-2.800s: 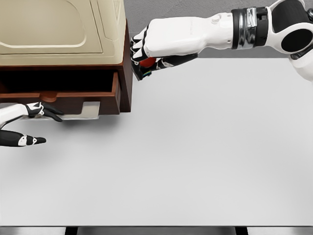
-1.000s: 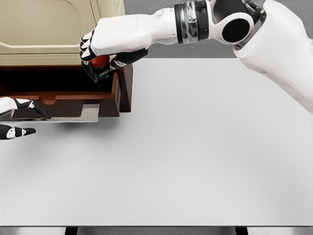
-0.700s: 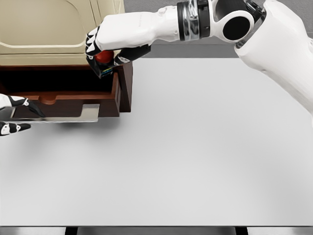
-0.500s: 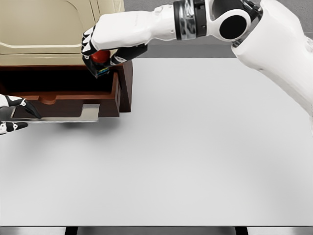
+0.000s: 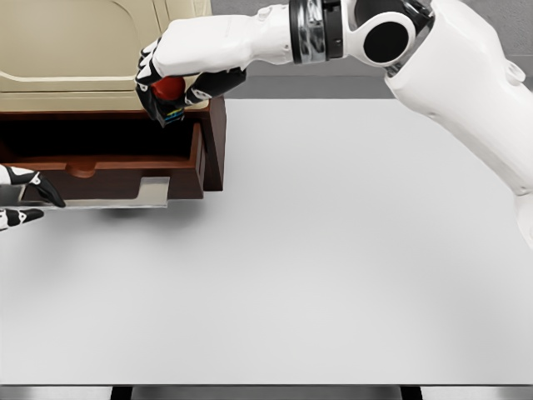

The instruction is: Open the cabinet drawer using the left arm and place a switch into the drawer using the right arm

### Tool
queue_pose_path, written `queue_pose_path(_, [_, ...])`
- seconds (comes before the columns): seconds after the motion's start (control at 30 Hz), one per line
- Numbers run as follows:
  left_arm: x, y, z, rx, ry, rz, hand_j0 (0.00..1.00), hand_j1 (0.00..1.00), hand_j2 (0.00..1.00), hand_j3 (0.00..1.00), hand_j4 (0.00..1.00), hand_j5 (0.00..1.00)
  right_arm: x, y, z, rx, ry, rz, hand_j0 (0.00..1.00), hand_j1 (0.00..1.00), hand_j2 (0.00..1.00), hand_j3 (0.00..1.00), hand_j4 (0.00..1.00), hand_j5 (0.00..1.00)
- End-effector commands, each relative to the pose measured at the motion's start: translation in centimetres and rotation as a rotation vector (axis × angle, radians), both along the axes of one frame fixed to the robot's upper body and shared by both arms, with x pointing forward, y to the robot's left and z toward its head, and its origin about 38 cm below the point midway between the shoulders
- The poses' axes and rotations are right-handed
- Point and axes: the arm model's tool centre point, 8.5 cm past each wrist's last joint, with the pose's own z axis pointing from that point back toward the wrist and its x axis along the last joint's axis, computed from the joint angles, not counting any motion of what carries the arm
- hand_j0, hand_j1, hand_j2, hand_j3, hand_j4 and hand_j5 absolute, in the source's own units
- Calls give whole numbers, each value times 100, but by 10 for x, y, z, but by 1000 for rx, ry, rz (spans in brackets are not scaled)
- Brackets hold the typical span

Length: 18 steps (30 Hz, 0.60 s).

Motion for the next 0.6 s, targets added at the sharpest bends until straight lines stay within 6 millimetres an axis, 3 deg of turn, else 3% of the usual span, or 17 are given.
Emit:
queue_pose_path(0.0, [-1, 1, -1, 18, 0, -9, 53, 53, 53, 53, 53, 53, 2, 0, 0, 6, 9, -6, 46, 46, 46, 46, 46, 46])
queue_pose_path(0.23, [-2, 1, -3, 23, 8, -10, 51, 51, 51, 51, 51, 51, 1, 1, 1, 8, 8, -4, 47, 47, 47, 47, 47, 47])
queue_pose_path(0.5, [-2, 1, -4, 27, 11, -13, 51, 51, 51, 51, 51, 51, 2, 4, 0, 14, 14, -2, 65, 65, 65, 65, 65, 65])
queue_pose_path(0.57, [-2, 1, -3, 25, 8, -12, 51, 51, 51, 51, 51, 51, 4, 3, 0, 15, 15, -10, 65, 65, 65, 65, 65, 65])
